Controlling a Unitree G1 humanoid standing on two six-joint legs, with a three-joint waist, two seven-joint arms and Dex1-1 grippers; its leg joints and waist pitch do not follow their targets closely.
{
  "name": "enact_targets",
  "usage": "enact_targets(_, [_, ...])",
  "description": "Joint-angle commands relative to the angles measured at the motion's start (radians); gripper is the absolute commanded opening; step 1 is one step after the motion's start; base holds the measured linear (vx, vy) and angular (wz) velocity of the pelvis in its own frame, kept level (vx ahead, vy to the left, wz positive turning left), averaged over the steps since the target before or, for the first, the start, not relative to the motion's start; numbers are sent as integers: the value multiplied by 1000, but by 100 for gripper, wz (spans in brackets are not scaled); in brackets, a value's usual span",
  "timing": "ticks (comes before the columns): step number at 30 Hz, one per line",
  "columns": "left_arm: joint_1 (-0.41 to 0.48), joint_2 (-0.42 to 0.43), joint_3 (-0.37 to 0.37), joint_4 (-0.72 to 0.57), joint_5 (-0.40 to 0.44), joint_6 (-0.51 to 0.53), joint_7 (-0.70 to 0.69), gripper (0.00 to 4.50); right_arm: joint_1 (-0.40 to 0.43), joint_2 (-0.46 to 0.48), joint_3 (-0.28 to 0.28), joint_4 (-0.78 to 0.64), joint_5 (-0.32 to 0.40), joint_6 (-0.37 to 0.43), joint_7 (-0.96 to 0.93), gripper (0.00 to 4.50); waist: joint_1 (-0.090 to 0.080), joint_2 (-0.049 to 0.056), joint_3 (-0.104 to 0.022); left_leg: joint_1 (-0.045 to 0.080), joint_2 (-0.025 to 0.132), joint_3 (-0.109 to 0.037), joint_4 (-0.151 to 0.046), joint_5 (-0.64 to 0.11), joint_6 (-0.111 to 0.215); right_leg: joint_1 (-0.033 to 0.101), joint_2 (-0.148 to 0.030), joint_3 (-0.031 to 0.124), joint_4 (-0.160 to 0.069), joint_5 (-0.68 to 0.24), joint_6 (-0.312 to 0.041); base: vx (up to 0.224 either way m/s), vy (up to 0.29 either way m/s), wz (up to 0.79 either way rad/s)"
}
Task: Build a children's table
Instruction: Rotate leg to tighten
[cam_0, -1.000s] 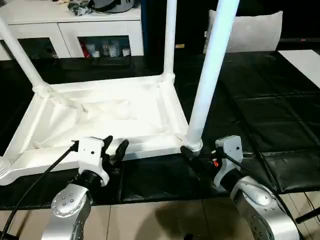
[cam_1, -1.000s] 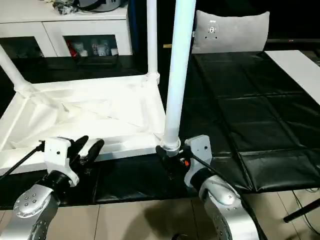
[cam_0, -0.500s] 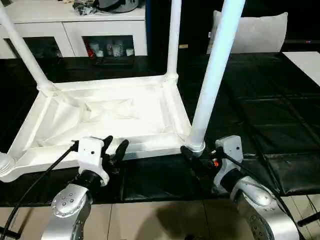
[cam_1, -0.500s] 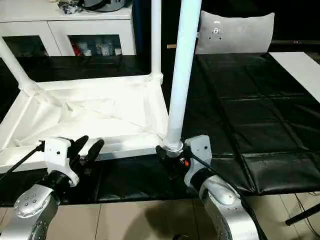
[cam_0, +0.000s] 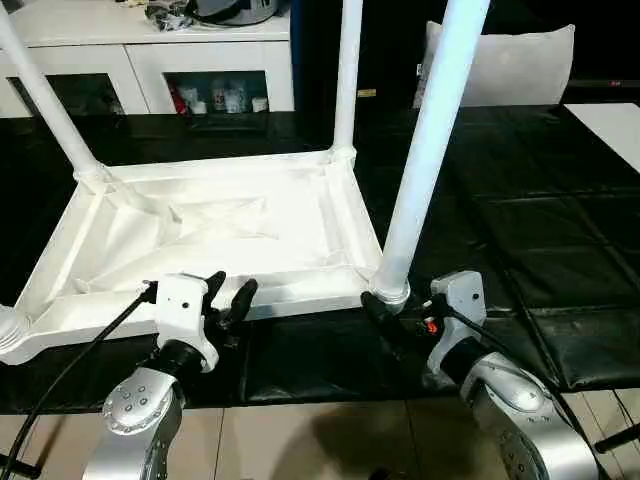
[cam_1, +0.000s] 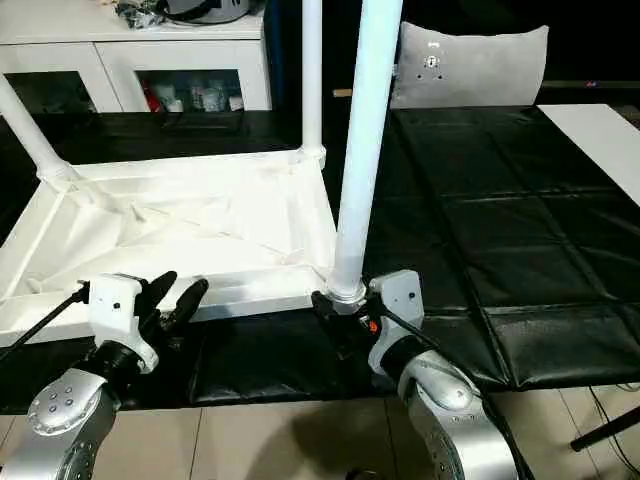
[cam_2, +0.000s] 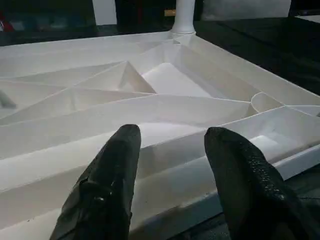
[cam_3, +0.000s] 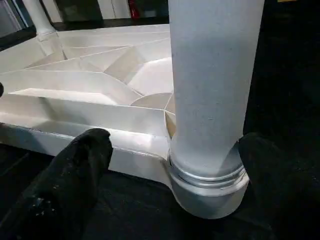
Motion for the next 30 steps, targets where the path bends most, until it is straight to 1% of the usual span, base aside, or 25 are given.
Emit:
enact_targets(1, [-9,9,-5,10,-7,-1,0,270,-6,0,-1,11,8,10,1,450,1,-3,-50,-16,12,10,-86,-315,55,46,-47,46,-71,-495,-35,0,0,0])
enact_targets(30, [-9,9,-5,10,-7,-1,0,270,-6,0,-1,11,8,10,1,450,2,-3,-51,-15,13,10,-85,-309,55,46,-47,47,-69,-486,-41,0,0,0])
